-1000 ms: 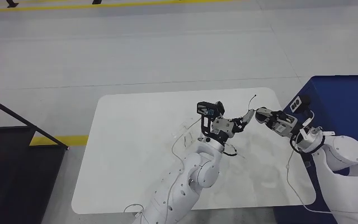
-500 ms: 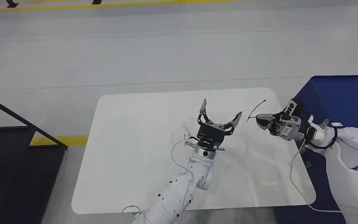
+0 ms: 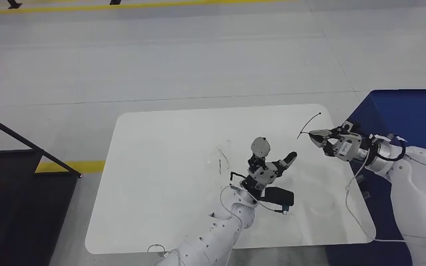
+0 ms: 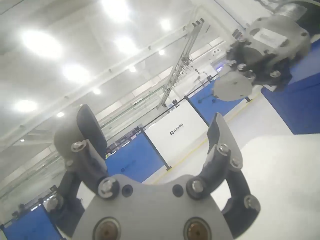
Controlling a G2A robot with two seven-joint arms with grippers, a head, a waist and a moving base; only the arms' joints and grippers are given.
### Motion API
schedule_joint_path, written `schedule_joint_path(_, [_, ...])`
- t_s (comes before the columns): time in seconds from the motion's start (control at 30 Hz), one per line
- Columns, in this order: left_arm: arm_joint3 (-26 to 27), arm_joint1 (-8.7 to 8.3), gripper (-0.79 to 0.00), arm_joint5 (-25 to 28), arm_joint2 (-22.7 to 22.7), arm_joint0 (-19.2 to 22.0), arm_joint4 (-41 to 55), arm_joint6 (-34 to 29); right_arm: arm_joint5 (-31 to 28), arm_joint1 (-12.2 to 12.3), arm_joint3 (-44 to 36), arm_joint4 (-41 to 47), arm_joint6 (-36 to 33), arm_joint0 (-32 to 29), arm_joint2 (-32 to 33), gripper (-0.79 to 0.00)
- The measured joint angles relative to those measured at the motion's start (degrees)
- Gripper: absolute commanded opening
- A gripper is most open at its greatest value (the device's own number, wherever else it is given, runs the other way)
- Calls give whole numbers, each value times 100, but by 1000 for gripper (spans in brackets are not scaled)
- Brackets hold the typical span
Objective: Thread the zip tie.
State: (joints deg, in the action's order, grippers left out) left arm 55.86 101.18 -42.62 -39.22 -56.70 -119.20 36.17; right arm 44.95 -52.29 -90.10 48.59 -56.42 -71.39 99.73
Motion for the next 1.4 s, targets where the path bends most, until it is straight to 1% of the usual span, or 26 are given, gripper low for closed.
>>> schedule_joint_path(0.07, [-133,50,-142,39,74,68,-176,-324,-36,11,-63,-38,-46,6,-67,-785])
schedule_joint_path(0.1, [-186,74,-169,41,111,107,-278,-468,-50,13,-76,-49,-55,4,-76,-785])
schedule_joint_path(0.17, [-225,137,-172,53,208,154,-427,-733,-54,14,-78,-53,-57,2,-76,-785])
schedule_joint_path(0.2, [-227,160,-225,54,239,166,-457,-794,-54,14,-77,-53,-56,2,-74,-785])
schedule_joint_path(0.27, [-266,199,-240,33,278,199,-538,-885,-52,13,-76,-51,-55,2,-73,-785])
schedule_joint_path(0.33, [-307,229,-348,11,286,231,-597,-957,-52,13,-76,-51,-55,2,-73,-785])
schedule_joint_path(0.37, [-314,242,-376,15,278,239,-585,-990,-52,13,-76,-51,-55,2,-73,-785])
schedule_joint_path(0.57, [-375,312,-403,225,210,263,-365,-1149,-52,13,-76,-51,-55,2,-73,-785])
schedule_joint_path(0.67, [-370,347,-400,411,200,279,-262,-1177,-52,13,-76,-51,-55,2,-73,-785])
schedule_joint_path(0.8, [-384,384,-434,574,179,291,-167,-1176,-52,13,-76,-51,-55,2,-73,-785])
schedule_joint_path(0.93, [-373,417,-449,646,147,293,-91,-1120,-52,13,-76,-51,-55,2,-73,-785])
schedule_joint_path(1.07, [-356,441,-483,666,108,280,-46,-1100,-52,13,-76,-51,-55,2,-73,-785])
schedule_joint_path(1.1, [-352,446,-502,683,99,276,-27,-1093,-52,13,-76,-51,-55,2,-73,-785])
schedule_joint_path(1.13, [-350,453,-576,702,88,273,-12,-1079,-52,13,-76,-51,-55,2,-73,-785])
schedule_joint_path(1.17, [-349,457,-625,708,79,271,-5,-1072,-52,13,-76,-51,-55,2,-73,-785])
schedule_joint_path(1.27, [-330,473,-677,681,44,258,19,-1055,-52,13,-76,-51,-55,2,-73,-785])
schedule_joint_path(1.4, [-332,486,-708,688,9,248,-1,-1036,-52,13,-76,-51,-55,2,-73,-785])
